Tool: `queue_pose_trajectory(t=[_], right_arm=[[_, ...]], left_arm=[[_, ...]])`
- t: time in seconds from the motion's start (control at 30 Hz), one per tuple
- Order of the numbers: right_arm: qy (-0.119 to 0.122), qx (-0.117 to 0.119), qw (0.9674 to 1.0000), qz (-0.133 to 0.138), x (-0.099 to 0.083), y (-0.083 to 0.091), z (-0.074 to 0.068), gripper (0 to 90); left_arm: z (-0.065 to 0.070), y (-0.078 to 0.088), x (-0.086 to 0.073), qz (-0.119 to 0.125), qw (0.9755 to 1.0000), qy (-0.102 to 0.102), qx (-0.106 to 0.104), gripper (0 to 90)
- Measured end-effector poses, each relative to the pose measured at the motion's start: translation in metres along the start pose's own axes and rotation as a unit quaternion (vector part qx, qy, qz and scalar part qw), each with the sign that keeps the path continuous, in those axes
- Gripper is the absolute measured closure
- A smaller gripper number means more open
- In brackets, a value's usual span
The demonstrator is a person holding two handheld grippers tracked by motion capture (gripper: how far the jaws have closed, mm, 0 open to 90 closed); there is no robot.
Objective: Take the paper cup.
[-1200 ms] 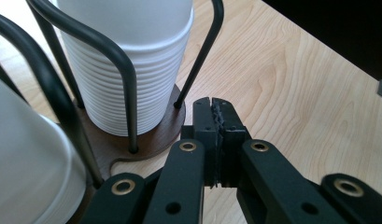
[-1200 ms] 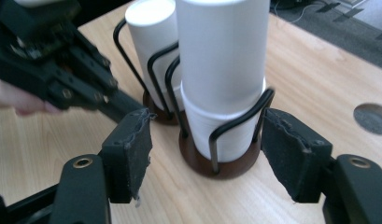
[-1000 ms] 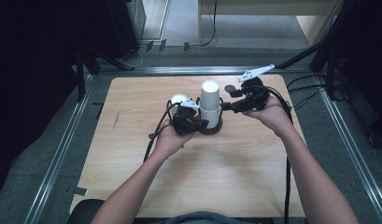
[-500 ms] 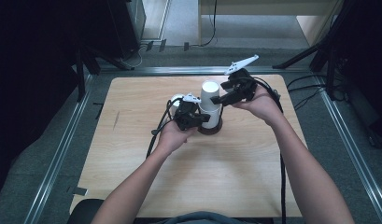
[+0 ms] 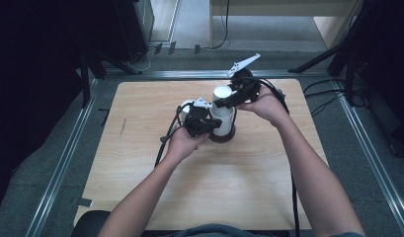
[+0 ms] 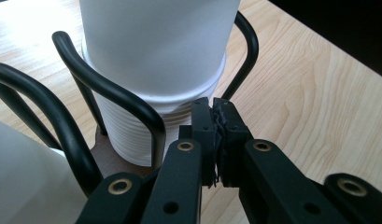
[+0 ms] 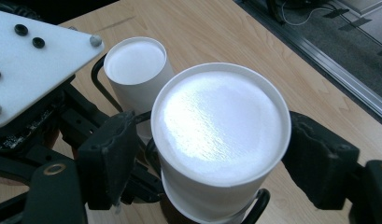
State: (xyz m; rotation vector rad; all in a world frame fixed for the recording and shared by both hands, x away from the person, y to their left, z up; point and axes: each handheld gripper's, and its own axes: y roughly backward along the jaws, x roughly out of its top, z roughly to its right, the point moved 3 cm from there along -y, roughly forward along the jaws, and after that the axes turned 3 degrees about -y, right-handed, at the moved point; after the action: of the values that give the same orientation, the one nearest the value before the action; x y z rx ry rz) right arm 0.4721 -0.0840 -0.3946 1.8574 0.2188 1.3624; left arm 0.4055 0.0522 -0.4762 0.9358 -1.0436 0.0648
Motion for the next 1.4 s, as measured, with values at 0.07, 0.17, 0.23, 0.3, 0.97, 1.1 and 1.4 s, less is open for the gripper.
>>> queue_pose_trajectory(t=[0.07,0.17,0.23,0.3,0.97,1.1,1.4], right_arm=[[0.007,-0.014,0.9998,-0.007,0.001,-0.001,-0.002,29.8],[0.007,-0.023,0.9996,-0.011,0.001,0.001,-0.002,32.3],[0.004,-0.024,0.9997,-0.011,0.002,0.002,-0.002,32.6],[-0.001,-0.022,0.9997,-0.01,0.002,0.005,-0.001,33.1],[-0.006,-0.025,0.9996,-0.011,0.018,0.023,-0.006,33.8],[-0.001,-0.026,0.9996,-0.008,0.024,0.029,-0.008,33.9],[0.002,-0.03,0.9995,-0.004,0.034,0.046,-0.013,34.0]], left_arm=[[0.001,0.0,0.0,-0.003,1.0,-0.004,0.004,87.5],[0.001,0.001,0.0,0.001,1.0,-0.004,0.006,86.9],[0.0,0.001,0.001,0.003,1.0,-0.002,0.004,86.9],[0.0,0.0,0.0,0.0,1.0,0.0,0.005,86.8],[0.002,-0.003,-0.002,-0.003,1.0,-0.008,0.004,85.3],[0.001,-0.003,-0.003,-0.006,0.9999,-0.012,0.004,84.7],[0.0,-0.004,-0.004,-0.01,0.9999,-0.01,0.002,82.9]])
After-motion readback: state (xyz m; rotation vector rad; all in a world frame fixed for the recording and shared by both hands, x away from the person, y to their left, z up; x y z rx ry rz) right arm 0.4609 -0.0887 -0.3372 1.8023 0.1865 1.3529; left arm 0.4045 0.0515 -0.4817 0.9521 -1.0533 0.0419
